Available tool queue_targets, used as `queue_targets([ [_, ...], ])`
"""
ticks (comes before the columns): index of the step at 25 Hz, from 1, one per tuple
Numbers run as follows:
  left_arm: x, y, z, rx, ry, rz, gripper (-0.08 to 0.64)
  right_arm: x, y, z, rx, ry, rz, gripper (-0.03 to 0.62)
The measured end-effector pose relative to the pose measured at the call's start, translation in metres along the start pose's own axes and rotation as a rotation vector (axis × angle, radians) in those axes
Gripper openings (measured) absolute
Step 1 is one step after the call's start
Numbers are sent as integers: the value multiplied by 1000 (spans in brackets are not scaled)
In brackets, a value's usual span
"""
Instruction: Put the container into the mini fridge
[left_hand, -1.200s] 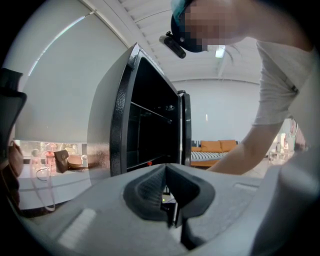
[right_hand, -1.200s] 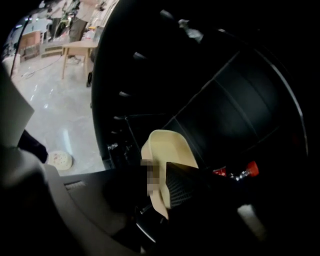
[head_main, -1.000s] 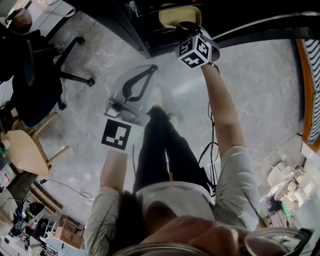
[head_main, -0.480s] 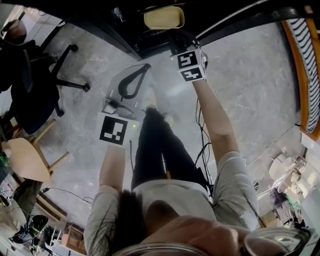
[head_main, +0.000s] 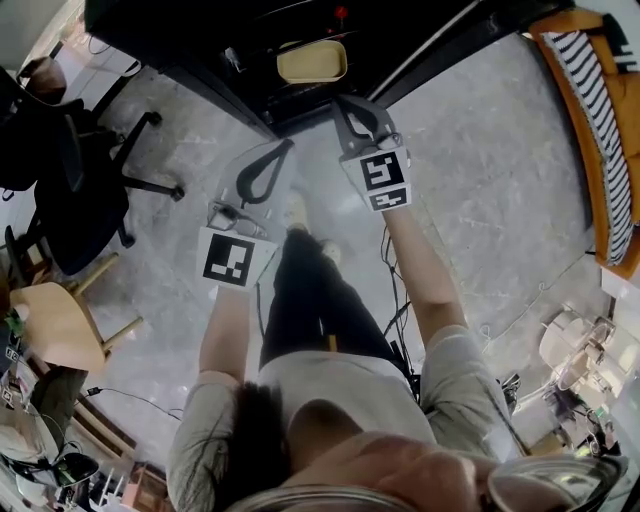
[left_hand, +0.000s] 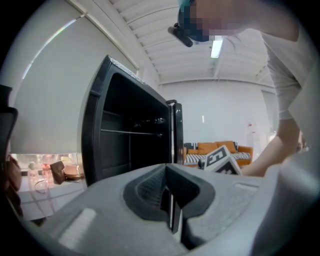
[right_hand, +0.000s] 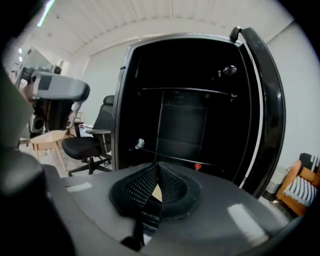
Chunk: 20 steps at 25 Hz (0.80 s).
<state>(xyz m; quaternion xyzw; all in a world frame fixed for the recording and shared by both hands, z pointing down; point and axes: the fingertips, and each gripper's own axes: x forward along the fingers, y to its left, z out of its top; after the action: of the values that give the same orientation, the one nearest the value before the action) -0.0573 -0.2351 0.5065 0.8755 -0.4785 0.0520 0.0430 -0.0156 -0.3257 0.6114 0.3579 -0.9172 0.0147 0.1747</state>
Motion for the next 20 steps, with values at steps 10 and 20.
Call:
queue_targets([
  [10, -12, -20, 54, 16, 1, 13, 2, -75, 15, 69, 60, -84, 38, -3],
  [20, -34, -49, 114, 57, -10, -21, 0, -140, 32, 149, 24, -142, 29, -3],
])
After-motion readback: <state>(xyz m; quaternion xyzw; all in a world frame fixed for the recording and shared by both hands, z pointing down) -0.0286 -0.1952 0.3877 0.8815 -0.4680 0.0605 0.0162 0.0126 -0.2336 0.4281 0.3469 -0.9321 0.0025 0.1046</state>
